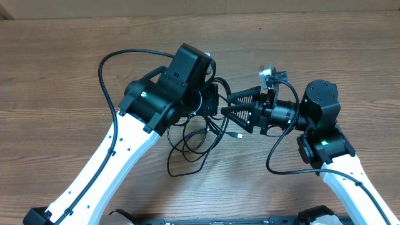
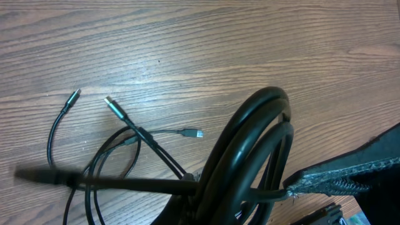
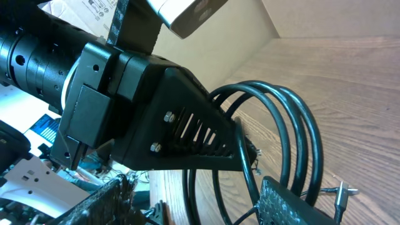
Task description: Untangle cables
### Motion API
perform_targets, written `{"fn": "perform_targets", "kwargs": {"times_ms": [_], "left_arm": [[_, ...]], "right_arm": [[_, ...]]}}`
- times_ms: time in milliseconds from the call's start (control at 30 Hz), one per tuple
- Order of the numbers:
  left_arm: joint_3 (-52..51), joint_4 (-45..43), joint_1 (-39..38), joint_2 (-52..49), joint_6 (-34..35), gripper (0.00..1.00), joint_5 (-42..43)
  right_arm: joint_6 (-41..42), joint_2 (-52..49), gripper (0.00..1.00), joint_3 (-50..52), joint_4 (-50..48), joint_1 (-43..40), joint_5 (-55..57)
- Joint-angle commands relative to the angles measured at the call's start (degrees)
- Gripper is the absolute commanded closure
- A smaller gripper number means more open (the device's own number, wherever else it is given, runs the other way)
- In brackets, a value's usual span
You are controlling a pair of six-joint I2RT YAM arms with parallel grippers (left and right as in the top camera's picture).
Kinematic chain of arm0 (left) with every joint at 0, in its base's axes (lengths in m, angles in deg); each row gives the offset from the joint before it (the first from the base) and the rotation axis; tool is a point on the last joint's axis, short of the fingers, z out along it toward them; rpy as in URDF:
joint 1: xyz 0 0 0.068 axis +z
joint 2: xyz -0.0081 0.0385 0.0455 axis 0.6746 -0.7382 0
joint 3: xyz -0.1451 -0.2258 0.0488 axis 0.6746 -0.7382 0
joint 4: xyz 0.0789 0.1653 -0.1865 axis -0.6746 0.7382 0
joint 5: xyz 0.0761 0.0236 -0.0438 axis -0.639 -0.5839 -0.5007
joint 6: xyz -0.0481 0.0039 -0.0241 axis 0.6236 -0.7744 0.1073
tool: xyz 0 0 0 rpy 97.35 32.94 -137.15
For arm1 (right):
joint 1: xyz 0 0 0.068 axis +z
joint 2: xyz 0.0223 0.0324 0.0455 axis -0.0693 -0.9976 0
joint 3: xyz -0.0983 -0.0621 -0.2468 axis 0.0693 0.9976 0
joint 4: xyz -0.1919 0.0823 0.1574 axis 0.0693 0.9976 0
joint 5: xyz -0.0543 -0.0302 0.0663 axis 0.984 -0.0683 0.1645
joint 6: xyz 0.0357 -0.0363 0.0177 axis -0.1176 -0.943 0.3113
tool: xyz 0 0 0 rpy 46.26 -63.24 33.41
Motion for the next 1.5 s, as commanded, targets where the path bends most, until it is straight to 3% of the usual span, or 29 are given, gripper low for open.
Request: {"fn": "perform_targets", "kwargs": {"times_ms": [0,267,500,800,933,1000,1033,1267,1367,1467], "left_arm": [[0.5,-0.7,-0.4,-0.5,0.4,0.96,0.6],[0.5,-0.5,-1.3,-0.5,0.4,0.96,2.3],[0.5,-1.6,-2.8,-0.5,0.3,0.96,4.3],[0.5,-1.5,-1.8,-0.5,-0.1,0.96,0.8],[0.5,-1.5,-1.0,-0.5,-0.1,0.96,0.8],[0.5,-1.4,-0.7,-0.5,-0.1,0.96,0.6],[0.5,-1.3,-0.5,-0.5,-0.1,0.96,0.3],[0.5,2.7,2.9,-0.5,0.0,0.96,-2.0],[0.5,6.5,6.3,-0.5,4.7,0.96,-8.3],[0.5,8.4,9.1,-0.5,6.5,0.96,-8.8]], "right_arm": [[-0.2,0.3,0.37,-0.4,-0.1,0.7,-1.8],[-0.5,0.3,0.29,-0.4,-0.1,0.7,1.4],[-3.5,-1.5,0.32,-0.4,1.3,0.7,1.7],[-3.5,-3.2,0.52,-0.4,5.5,0.7,1.6],[-3.5,-3.2,0.74,-0.4,5.9,0.7,1.6],[-3.5,-3.2,0.93,-0.4,6.1,0.7,1.6],[-3.5,-3.2,0.96,-0.4,6.2,0.7,1.7],[-0.8,-3.2,0.96,-0.4,6.2,-0.8,1.7],[2.0,-3.2,0.96,-0.4,6.2,-2.1,1.7],[2.0,-3.2,0.96,-0.4,6.2,-2.1,1.7]]}}
